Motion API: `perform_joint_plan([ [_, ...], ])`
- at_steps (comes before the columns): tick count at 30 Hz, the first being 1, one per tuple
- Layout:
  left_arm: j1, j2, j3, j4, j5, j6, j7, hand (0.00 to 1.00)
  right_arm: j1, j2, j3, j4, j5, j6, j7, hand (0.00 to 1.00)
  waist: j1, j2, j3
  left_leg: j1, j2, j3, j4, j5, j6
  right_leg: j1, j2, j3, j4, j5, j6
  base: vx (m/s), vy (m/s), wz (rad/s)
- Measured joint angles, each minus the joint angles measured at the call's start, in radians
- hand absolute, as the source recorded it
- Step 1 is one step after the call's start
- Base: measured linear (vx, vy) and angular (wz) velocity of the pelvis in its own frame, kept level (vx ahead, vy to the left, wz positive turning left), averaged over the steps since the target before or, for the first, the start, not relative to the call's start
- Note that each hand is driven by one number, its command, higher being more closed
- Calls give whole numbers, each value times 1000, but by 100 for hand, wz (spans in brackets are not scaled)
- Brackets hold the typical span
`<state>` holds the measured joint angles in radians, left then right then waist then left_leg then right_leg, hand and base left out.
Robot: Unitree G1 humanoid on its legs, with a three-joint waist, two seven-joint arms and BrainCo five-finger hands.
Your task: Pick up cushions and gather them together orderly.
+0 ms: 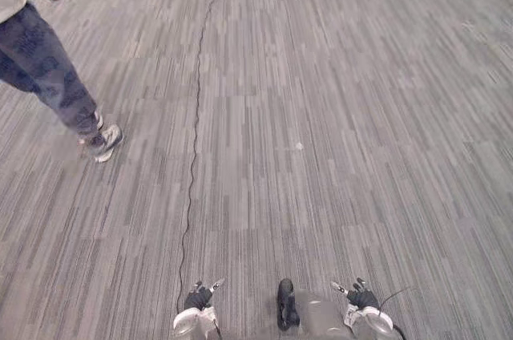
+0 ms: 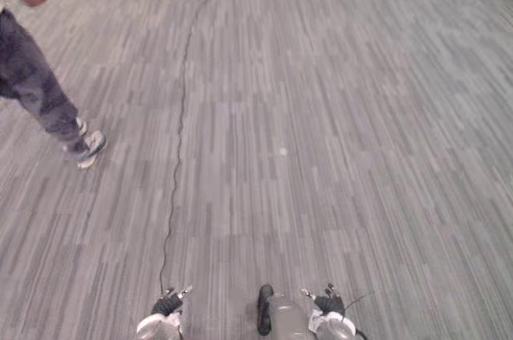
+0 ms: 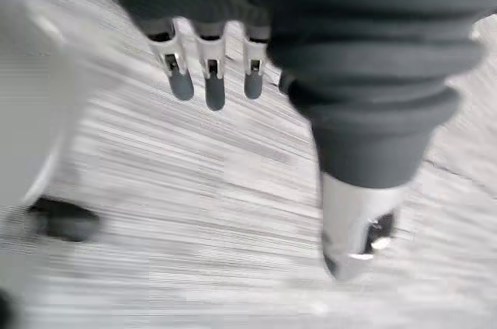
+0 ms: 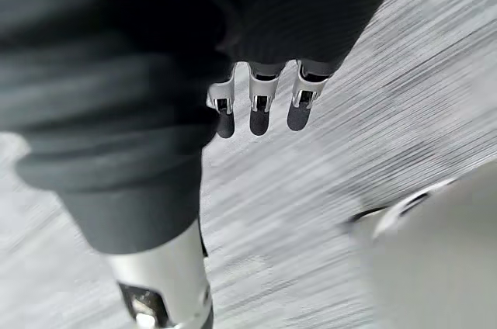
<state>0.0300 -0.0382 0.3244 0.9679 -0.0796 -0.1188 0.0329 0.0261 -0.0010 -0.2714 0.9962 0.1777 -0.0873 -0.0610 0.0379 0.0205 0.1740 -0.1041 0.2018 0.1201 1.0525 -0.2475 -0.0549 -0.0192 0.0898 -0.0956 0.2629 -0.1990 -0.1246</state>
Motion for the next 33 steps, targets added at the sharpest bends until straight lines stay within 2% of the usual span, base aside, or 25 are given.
perform_joint_plan([
  [2, 1, -9, -7, -28, -4, -3, -1, 0, -2, 18, 7, -1, 23, 0, 2, 0, 22, -5, -8, -106, 16, 43, -72, -44, 17, 71, -2, 34, -41, -21, 11, 433, 0, -47],
  [4, 9, -13, -11, -47, -12, -7, 0, 0, -8, 41, -2, -2, 31, -2, 0, 0, 28, -10, -9, -181, -30, 78, -384, -58, 17, 152, -38, 76, -88, -50, 39, 489, 119, -42],
  [5, 9, -13, -12, -47, -12, -8, -1, 0, -9, 42, -3, -1, 31, -2, 0, 0, 28, -10, -9, -190, -49, 76, -455, -49, 21, 167, -48, 86, -96, -60, 43, 413, 147, -37],
  [6, 11, -14, -24, -47, -14, -10, 0, 0, -9, 44, -3, 0, 31, -1, 0, 0, 31, -12, -10, -204, -88, 61, -589, 4, 13, 190, -76, 106, -104, -81, 57, 540, 251, -68],
  [7, 27, -3, -38, -52, -19, -14, 0, 0, -1, 49, 1, 3, 28, 1, -1, 0, 46, -27, -27, -206, -140, 52, -685, 154, 1, 217, -128, 160, -125, -114, 80, 544, 278, -74],
  [8, 32, -1, -39, -50, -20, -17, 0, 0, 1, 46, 0, 4, 28, 1, 0, 0, 49, -30, -39, -208, -151, 55, -686, 172, 9, 218, -138, 173, -134, -117, 83, 712, 364, -73],
  [9, 30, 11, -39, -41, -20, -22, 0, 0, 6, 58, -2, 6, 21, 1, 1, 0, 45, -43, -68, -206, -174, 88, -672, 129, 50, 213, -175, 202, -137, -105, 86, 761, 390, -52],
  [10, 30, 11, -36, -43, -21, -21, 0, 0, 5, 65, 5, 3, 18, 5, 3, 0, 49, -46, -68, -190, -163, 130, -638, 107, 80, 203, -185, 241, -96, -79, 111, 650, 325, -54],
  [11, 30, 12, -36, -42, -21, -22, 0, 0, 5, 64, 6, 4, 17, 7, 4, 0, 53, -49, -69, -178, -163, 141, -628, 99, 91, 198, -189, 256, -66, -67, 130, 586, 304, -71],
  [13, 32, 22, -42, -34, -20, -21, 0, 0, 9, 71, 3, -3, 15, 4, 1, 0, 56, -60, -69, -88, -168, 180, -640, 79, 118, 146, -191, 277, 134, -21, 191, 461, 229, -80],
  [14, 32, 29, -58, -20, -21, -19, 0, 0, 16, 70, 9, -13, 10, -4, 2, 0, 56, -60, -68, 5, -170, 201, -676, 49, 121, 46, -182, 273, 397, 58, 261, 472, 207, -94],
  [15, 31, 30, -74, -11, -21, -18, 0, 0, 27, 66, 12, -31, 5, -6, 3, 0, 53, -53, -63, 66, -170, 199, -705, 12, 111, -32, -181, 255, 580, 80, 294, 439, 171, -102],
  [16, 28, 32, -87, 2, -21, -16, 0, 0, 37, 67, 16, -51, -16, -8, 3, 0, 45, -49, -60, 130, -176, 207, -737, -27, 96, -127, -194, 196, 754, 56, 259, 286, 113, -59],
  [18, 16, 31, -87, 21, -23, -5, 0, 0, 43, 69, 22, -82, -23, -9, 4, 0, 14, -57, -57, 216, -174, 230, -787, -51, 93, -223, -216, 84, 816, 9, 207, 341, 99, -38],
  [21, 2, 25, -68, 44, -22, -2, -2, 0, 41, 65, 6, -83, -28, -24, 13, 0, 9, -61, -52, 344, -153, 284, -871, -81, 65, -321, -209, -108, 636, -62, 158, 401, 64, -48],
  [23, -1, 22, -70, 59, -21, -2, -10, 0, 33, 62, 0, -76, -28, -26, 15, 0, -3, -59, -53, 397, -151, 308, -913, -81, 62, -335, -192, -204, 400, -39, 140, 371, 6, -21],
  [25, -4, 22, -77, 80, -12, -1, -18, 0, 11, 56, 0, -62, -32, -24, 18, 0, -31, -57, -52, 442, -153, 293, -949, -81, 61, -327, -156, -260, 107, 83, 101, 506, -42, 19],
  [26, -4, 22, -77, 82, -6, -1, -19, 0, 10, 54, 0, -60, -34, -22, 18, 0, -32, -56, -51, 453, -155, 282, -947, -80, 59, -325, -148, -258, 82, 122, 74, 706, -134, 23],
  [27, -2, 12, -73, 86, 1, 1, -19, 0, 9, 40, 1, -59, -55, -21, 21, 0, -37, -26, -49, 478, -126, 238, -926, -69, 41, -299, -118, -255, 91, 180, -1, 614, -141, 6],
  [28, 4, 2, -60, 82, 2, 0, -20, 0, 8, 37, 3, -59, -61, -20, 23, 0, -35, 0, -58, 454, -90, 208, -837, -54, 15, -276, -96, -261, 98, 146, -8, 623, -158, 1],
  [29, 3, 0, -55, 82, 4, 0, -19, 0, 8, 36, 3, -60, -61, -20, 23, 0, -35, -1, -58, 435, -80, 192, -770, -48, 7, -267, -88, -260, 99, 135, -3, 592, -221, -29],
  [30, 2, -6, -32, 69, 17, 2, -20, 0, 7, 35, 12, -69, -61, -21, 23, 0, -35, 14, -47, 315, -38, 147, -483, 26, -17, -231, -56, -243, 93, 93, -5, 584, -208, -38],
  [31, 4, -10, -25, 61, 18, 3, -19, 0, 6, 32, 21, -71, -60, -21, 23, 0, -33, 22, -42, 273, -24, 131, -377, 79, -11, -215, -41, -221, 84, 86, -9, 692, -141, -103],
  [32, 9, -13, -16, 49, 19, 3, -19, 0, -4, 22, 41, -71, -58, -19, 20, 0, -13, 41, -22, 161, 15, 101, -125, 131, -12, -160, 1, -160, 49, 69, -25, 555, 37, -153],
  [33, 10, -13, -8, 30, 18, 3, -18, 0, -17, 27, 48, -58, -56, -10, 19, 0, 0, 56, 1, 61, 35, 79, 53, 72, -8, -68, 35, -90, 15, 40, -44, 657, 74, -167],
])
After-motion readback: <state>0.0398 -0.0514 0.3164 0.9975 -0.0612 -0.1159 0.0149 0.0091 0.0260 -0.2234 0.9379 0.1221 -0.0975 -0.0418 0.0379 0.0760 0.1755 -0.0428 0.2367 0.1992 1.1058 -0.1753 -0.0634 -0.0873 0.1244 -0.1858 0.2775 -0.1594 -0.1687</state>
